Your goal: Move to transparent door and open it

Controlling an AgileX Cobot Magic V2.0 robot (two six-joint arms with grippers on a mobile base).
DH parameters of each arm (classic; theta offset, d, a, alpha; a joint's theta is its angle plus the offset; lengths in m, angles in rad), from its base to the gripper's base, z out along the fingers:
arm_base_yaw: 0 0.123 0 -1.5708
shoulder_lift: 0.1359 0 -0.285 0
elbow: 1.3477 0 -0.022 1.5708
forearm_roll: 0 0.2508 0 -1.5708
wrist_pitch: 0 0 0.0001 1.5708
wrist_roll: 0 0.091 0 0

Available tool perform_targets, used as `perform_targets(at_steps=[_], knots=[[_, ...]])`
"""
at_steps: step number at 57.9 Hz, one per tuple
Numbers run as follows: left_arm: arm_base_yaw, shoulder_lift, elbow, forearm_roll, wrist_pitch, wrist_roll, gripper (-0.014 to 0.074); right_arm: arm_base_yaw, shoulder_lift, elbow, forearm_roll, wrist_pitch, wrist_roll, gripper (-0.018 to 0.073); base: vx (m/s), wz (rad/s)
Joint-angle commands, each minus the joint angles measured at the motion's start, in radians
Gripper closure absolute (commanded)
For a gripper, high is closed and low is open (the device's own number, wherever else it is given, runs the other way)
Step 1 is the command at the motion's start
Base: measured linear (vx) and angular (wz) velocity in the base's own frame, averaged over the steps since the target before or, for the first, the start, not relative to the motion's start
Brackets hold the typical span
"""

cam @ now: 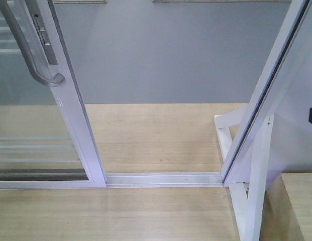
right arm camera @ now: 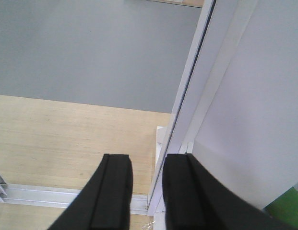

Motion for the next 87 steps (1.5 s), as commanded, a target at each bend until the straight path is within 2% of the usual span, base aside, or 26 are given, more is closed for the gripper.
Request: perform_targets(at_steps=[1, 41, 45, 50, 56, 71, 87], knots=[[-0.001, -0.012, 0.03, -0.006, -0.07, -0.003, 0.0603, -0.005, 0.003, -0.029, -0.006, -0.072, -0.005, 0.0295, 0.0, 0.0], [-0.001, -0.012, 0.03, -0.006, -0.07, -0.003, 0.0603, -0.005, -0.026, -0.029, -0.013, -0.064, -0.005, 0.0297, 0.0, 0.0], [-0.001, -0.012, 0.03, -0.006, -0.07, -0.003, 0.0602, -0.005, -0.076, -0.029, -0.011, -0.048, -0.005, 0.0328, 0.0, 0.0], [-0.001, -0.012, 0.03, -0.006, -0.07, -0.003, 0.0602, -0.005, -0.161, -0.018, -0.013, -0.051, -0.005, 0.0416, 0.0, 0.0], [-0.001, -0.012, 0.03, -0.006, -0.07, -0.003, 0.0602, -0.005, -0.286, 0.067, -0.013, -0.105, -0.005, 0.0572, 0.0, 0.0], [-0.001, -0.012, 0.03, -0.006, -0.07, -0.003, 0.0602, -0.005, -0.584, 0.401, -0.016, -0.243, -0.002, 0.0568, 0.0, 0.0], [-0.001, -0.012, 0.03, -0.006, -0.07, -0.003, 0.0602, -0.005, -0.81, 0.614, -0.026, -0.289, 0.007, 0.0564, 0.0, 0.0]])
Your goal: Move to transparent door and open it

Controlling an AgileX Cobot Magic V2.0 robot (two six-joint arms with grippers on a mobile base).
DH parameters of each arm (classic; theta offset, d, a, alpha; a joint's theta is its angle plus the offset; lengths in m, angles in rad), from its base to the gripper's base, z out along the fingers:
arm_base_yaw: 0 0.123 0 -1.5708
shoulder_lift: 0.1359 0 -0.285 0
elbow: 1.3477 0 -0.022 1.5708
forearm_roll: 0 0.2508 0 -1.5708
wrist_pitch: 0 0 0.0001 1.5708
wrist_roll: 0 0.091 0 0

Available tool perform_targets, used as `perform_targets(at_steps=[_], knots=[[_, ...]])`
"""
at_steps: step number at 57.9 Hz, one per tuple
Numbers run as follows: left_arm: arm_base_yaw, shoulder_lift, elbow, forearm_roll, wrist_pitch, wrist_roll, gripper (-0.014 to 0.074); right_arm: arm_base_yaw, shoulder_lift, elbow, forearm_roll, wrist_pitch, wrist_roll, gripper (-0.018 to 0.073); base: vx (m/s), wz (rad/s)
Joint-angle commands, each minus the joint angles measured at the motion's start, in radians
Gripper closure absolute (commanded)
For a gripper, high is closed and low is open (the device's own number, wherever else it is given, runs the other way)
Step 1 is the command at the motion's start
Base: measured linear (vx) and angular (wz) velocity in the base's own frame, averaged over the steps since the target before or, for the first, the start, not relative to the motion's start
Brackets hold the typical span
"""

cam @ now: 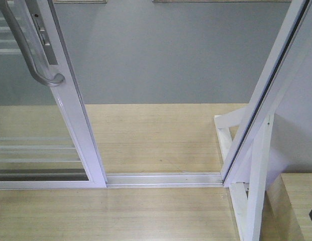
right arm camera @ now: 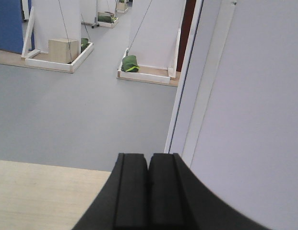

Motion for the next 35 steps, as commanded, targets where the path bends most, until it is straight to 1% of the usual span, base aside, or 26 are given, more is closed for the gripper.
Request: perform_targets(at_steps=[1, 8, 10, 20, 35], knots=[[-0.001, -0.012, 0.03, -0.006, -0.078, -0.003, 0.0602, -0.005, -0.046, 0.034, -0.002, -0.114, 0.011, 0.0564, 0.0, 0.0], [-0.001, -0.012, 0.03, -0.006, -0.077, -0.003, 0.0603, -0.005, -0.042, 0.113, 0.043, -0.216, 0.035, 0.0564, 0.0, 0.0], [-0.001, -0.012, 0.03, -0.006, -0.077, -0.003, 0.0603, -0.005, -0.042, 0.14, 0.059, -0.277, 0.035, 0.0564, 0.0, 0.0], [-0.001, -0.012, 0.03, -0.006, -0.077, -0.003, 0.0602, -0.005, -0.042, 0.137, 0.07, -0.27, -0.006, 0.0564, 0.0, 0.0], [-0.001, -0.012, 0.03, -0.006, -0.077, -0.003, 0.0602, -0.005, -0.042, 0.137, 0.07, -0.27, -0.007, 0.0564, 0.0, 0.0]])
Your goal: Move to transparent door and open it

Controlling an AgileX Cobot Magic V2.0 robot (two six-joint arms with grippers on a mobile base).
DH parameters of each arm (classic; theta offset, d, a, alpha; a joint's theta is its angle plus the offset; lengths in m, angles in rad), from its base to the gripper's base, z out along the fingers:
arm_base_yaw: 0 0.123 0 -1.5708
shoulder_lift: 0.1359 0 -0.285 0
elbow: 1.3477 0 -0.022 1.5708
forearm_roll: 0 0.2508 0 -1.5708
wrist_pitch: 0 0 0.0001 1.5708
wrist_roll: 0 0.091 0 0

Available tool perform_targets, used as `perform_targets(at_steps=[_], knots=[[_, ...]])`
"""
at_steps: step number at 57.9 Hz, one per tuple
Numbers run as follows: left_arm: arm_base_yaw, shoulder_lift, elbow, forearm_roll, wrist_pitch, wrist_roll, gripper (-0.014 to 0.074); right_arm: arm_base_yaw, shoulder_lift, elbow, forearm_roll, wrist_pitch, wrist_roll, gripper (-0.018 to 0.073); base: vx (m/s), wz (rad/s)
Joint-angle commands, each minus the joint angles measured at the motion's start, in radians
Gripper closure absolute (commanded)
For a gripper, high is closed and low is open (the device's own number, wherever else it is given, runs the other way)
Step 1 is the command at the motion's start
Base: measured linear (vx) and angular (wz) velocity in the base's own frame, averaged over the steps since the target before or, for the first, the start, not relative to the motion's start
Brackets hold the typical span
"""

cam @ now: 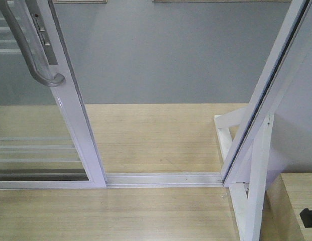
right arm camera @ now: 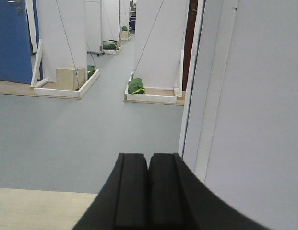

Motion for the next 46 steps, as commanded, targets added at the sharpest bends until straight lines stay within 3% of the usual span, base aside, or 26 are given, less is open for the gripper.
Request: perform_targets(at_steps=[1, 46], knots=[[-0.001, -0.012, 0.03, -0.006, -0.078, -0.003, 0.0602, -0.005, -0.015, 0.013, 0.0, -0.089, -0.009, 0.0564, 0.0, 0.0], [-0.001, -0.012, 0.03, -0.006, -0.078, -0.003, 0.0602, -0.005, -0.015, 0.013, 0.0, -0.089, -0.009, 0.0564, 0.0, 0.0]])
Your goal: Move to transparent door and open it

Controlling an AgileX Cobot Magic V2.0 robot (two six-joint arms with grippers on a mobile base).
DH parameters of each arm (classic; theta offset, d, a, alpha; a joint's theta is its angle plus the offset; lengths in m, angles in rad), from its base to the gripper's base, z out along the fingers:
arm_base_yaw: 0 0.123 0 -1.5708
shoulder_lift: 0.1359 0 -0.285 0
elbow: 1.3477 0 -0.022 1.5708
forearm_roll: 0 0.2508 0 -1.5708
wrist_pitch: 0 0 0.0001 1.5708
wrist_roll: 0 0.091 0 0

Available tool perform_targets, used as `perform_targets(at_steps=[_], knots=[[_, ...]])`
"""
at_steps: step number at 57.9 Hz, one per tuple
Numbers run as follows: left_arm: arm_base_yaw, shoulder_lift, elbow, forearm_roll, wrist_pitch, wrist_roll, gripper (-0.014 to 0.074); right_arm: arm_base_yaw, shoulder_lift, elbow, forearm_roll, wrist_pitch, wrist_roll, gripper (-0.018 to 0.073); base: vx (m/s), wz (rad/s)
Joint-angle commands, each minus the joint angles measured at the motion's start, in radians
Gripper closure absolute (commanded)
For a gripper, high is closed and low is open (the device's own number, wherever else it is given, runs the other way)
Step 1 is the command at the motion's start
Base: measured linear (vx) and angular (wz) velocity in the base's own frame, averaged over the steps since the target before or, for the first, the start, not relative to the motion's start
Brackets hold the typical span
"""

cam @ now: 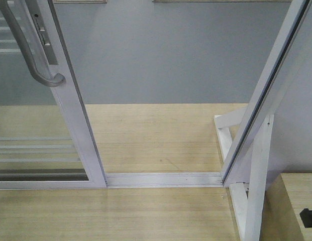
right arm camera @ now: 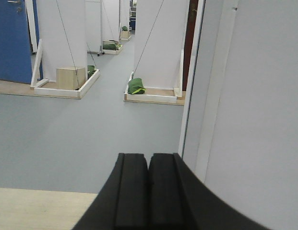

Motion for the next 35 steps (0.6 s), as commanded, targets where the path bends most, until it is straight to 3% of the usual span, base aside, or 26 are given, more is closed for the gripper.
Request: perform_targets(at_steps=[1, 35], knots=[[-0.001, -0.012, 0.03, -0.006, -0.078, -0.003, 0.0602, -0.005, -0.015, 0.013, 0.0, -0.088, -0.007, 0.0564, 0.0, 0.0], [-0.001, -0.012, 0.03, -0.006, -0.078, -0.003, 0.0602, -0.005, -0.015, 0.013, 0.0, -0.081, -0.008, 0.0564, 0.0, 0.0]])
